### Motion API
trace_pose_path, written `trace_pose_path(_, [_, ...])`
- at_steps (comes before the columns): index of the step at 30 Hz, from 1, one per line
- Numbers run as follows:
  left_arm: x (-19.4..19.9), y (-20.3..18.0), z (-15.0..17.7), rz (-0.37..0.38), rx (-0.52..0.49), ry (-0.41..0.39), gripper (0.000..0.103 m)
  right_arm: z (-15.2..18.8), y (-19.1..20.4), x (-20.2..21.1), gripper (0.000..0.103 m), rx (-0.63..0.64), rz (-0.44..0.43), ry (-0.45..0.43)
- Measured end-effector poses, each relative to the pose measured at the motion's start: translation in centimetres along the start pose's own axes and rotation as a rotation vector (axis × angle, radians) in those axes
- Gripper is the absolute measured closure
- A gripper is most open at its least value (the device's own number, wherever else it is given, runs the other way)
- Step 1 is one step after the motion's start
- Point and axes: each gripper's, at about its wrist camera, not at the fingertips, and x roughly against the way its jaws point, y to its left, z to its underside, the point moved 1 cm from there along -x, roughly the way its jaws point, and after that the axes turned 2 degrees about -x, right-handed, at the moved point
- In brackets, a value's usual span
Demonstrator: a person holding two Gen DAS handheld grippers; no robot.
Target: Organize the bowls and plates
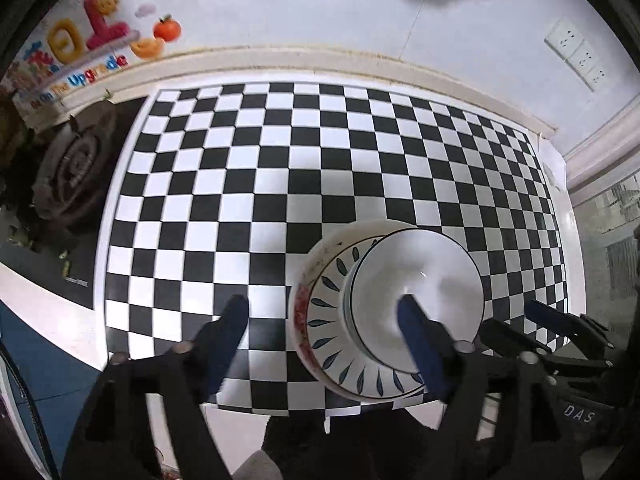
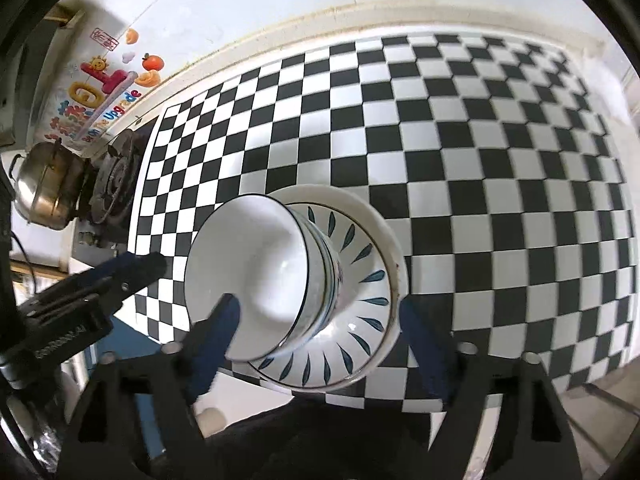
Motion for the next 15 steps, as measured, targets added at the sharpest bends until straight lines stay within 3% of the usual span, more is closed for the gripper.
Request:
trace_pose_path(4, [1.8,0.0,1.0,-0.007,-0.010,-0.052,0.012,1.6,1.0,2.4,0.013,-0.008,0.041,-0.067])
trace_pose_path(15, [10.1,-1.1,5.3,-0.022,-0.073,-0.222,0.012,7.5,4.2,10.9,0.011,0.010,0.145,-0.267])
